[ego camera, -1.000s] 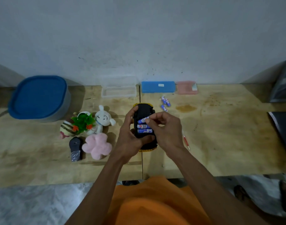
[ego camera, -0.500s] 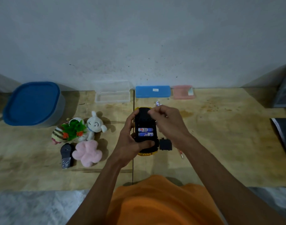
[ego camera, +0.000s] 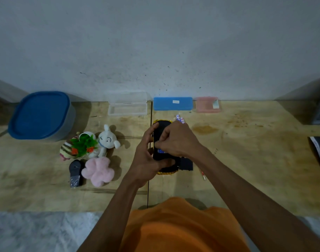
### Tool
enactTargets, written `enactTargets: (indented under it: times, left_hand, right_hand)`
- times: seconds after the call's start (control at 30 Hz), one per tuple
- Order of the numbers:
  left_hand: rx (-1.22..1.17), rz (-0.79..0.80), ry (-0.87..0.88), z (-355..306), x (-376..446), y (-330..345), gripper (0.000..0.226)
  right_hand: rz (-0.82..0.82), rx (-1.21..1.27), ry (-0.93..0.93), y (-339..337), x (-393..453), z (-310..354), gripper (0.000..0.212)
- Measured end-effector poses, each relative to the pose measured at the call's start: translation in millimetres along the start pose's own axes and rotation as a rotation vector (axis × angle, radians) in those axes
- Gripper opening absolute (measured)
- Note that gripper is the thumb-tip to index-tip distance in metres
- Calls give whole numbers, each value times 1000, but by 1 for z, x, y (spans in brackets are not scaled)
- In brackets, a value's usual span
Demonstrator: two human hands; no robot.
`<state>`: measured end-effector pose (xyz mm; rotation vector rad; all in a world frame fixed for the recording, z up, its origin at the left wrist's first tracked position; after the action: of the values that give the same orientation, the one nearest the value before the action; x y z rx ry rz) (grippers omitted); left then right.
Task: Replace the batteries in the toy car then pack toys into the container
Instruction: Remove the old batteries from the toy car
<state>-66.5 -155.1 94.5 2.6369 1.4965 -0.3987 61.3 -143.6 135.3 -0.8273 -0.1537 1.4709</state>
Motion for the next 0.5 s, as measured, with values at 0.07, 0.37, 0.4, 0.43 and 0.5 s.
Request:
enactTargets:
  times: [0.07,0.37,0.4,0.43,0.5]
  left_hand:
    - [-20,6,-12,3,0,-1,110]
    - [-34,16,-51,11,0,-7,109]
    - [-44,18,-56,12,0,-8,109]
    - [-59,21,-61,12,1,-8,109]
    - [-84,34,-72,12,2,-8,109]
  right_hand:
    - [-3,19,0,-2,-1,1,16]
    - [121,174,-94,-8,-4,-9,13]
    - [130,171,-110,-7,-4,-10,12]
    - [132,172,-120,-6,-4,-12,11]
    - [124,196,-136,-4,-4,-15,10]
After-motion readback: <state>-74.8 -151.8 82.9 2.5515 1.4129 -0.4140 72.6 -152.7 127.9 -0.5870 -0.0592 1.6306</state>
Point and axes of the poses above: each hand's wrist, its own x-axis towards the middle knuckle, its own y-axis out of the palm, z = x × y, the point moved 4 cm from there along x, towards the middle knuckle, and after that the axes turned 8 degrees about x, right-handed, at the moved point
